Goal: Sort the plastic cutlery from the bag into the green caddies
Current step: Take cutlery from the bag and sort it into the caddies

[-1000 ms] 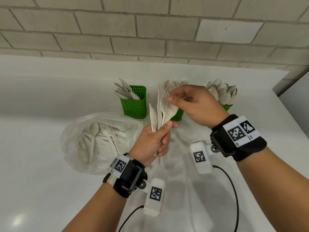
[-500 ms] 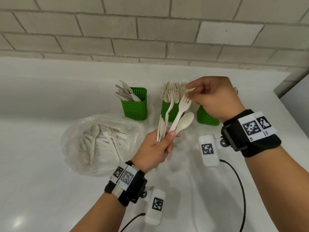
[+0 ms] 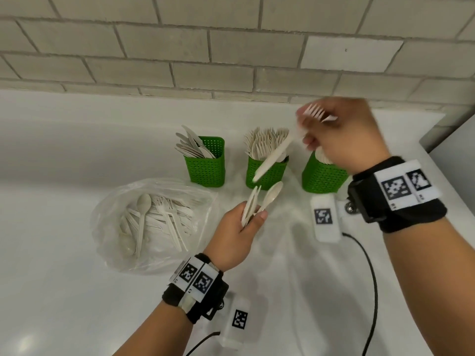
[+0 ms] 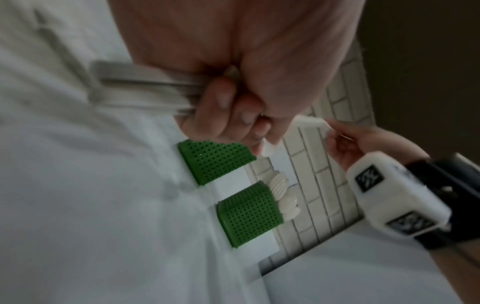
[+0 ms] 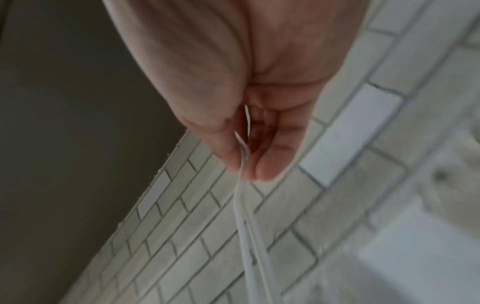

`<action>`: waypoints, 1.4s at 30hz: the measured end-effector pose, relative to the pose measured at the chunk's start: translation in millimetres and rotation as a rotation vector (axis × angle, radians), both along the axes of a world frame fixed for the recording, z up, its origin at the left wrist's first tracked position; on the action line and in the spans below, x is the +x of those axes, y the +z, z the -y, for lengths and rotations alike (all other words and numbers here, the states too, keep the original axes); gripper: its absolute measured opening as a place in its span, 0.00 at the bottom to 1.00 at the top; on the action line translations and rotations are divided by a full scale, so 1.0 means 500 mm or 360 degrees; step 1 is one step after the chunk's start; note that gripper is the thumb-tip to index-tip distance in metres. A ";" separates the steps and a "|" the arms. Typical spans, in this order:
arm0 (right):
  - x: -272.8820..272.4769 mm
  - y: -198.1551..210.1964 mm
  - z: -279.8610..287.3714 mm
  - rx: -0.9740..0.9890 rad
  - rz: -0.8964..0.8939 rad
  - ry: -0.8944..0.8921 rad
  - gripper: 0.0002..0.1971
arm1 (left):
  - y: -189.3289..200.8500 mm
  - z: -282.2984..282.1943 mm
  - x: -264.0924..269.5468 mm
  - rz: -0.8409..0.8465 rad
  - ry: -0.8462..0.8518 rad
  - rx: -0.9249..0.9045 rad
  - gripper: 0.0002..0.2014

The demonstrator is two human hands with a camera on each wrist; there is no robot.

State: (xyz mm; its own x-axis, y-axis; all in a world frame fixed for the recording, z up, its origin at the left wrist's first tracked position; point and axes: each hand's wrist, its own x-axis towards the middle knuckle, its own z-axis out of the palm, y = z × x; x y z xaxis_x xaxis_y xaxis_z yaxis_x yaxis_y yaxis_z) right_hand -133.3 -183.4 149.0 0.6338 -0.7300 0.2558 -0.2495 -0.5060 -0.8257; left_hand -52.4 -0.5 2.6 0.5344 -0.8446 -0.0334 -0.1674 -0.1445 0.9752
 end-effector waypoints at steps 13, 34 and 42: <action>0.066 -0.112 0.036 -0.0963 -0.0418 0.0102 0.11 | 0.041 0.002 0.000 -0.0882 0.0005 -0.0195 0.07; 0.023 -0.056 -0.026 0.0143 -0.0292 0.0843 0.08 | 0.039 -0.009 0.007 -0.0779 -0.0244 -0.0080 0.11; 0.025 -0.037 -0.065 0.0235 -0.0799 0.1313 0.09 | 0.063 -0.033 0.010 -0.0768 -0.0673 0.0083 0.11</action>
State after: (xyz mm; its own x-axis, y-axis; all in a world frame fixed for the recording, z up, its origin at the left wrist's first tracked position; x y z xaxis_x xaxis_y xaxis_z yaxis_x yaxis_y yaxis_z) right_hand -121.1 -150.8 130.4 0.9703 -0.0114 -0.2415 -0.2032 -0.5795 -0.7892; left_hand -47.5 16.3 34.2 0.0705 -0.9697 -0.2338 0.2353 -0.2116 0.9486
